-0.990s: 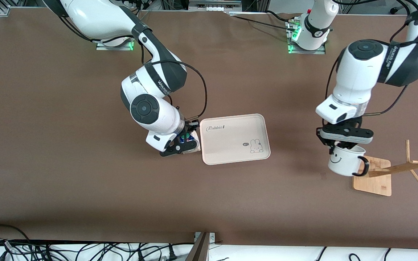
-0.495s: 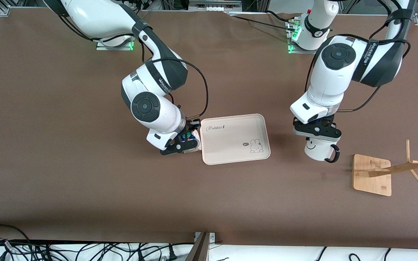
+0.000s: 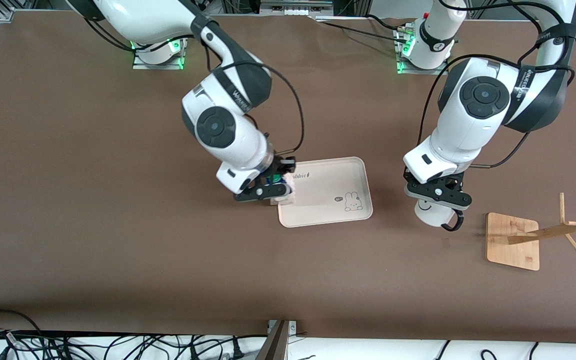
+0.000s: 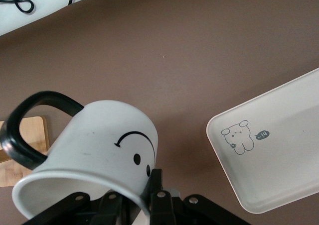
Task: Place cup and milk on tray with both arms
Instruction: 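Lift the white mug off the stand with the left gripper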
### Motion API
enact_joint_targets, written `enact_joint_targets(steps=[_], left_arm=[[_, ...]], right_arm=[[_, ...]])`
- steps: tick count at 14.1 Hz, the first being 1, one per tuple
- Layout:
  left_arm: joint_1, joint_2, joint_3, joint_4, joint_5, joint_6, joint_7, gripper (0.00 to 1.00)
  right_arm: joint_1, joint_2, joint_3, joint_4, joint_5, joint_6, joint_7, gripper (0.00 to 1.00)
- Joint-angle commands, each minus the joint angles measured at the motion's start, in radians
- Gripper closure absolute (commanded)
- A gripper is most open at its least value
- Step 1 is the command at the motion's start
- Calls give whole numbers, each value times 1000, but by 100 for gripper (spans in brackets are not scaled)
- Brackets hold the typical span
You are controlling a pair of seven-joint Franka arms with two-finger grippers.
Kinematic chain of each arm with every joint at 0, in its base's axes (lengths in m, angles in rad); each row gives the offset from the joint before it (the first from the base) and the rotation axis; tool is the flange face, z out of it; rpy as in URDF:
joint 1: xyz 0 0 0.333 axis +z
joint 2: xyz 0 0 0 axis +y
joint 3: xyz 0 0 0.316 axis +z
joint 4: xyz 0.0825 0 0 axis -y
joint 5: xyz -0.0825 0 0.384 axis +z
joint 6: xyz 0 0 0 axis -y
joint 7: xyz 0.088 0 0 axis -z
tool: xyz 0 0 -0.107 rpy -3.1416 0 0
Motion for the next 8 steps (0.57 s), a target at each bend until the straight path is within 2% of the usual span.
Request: enact_joint_targets(steps=[1,8], left_arm=[[6,16,0,40,-23,-28,34,100],[9,16,1,42,-25,-28,34,100]], right_arm=[[39,29,7,6,-5,64,86,82],[53,61,4,4,-13,85,62,82]])
